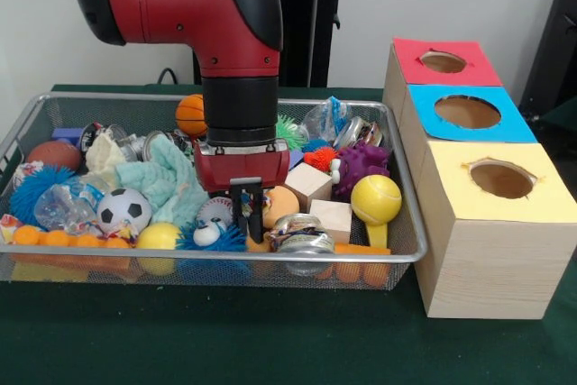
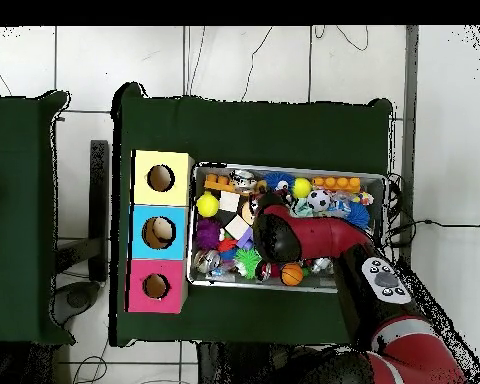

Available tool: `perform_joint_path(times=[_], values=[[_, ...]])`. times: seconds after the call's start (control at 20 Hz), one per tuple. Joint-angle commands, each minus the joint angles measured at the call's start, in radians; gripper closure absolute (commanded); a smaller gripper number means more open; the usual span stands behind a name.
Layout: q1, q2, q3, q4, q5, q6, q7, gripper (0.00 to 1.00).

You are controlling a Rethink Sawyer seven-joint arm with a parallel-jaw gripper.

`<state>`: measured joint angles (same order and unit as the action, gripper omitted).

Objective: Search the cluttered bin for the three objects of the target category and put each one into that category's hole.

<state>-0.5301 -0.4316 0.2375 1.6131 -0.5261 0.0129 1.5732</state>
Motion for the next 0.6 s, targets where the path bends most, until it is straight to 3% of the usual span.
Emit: perform_joint_path(times=[0.05, 0.3, 0.45, 0.6], values=[[-0.019, 0.087, 0.049, -0.068, 0.005, 0.112, 0.052, 1.00], [-0.014, 0.082, 0.037, -0.069, 0.015, 0.120, 0.062, 1.00], [-0.019, -0.003, 0.052, -0.010, 0.051, 0.200, 0.057, 1.00], [-0.031, -0.104, 0.070, 0.058, 0.108, 0.346, 0.029, 1.00]])
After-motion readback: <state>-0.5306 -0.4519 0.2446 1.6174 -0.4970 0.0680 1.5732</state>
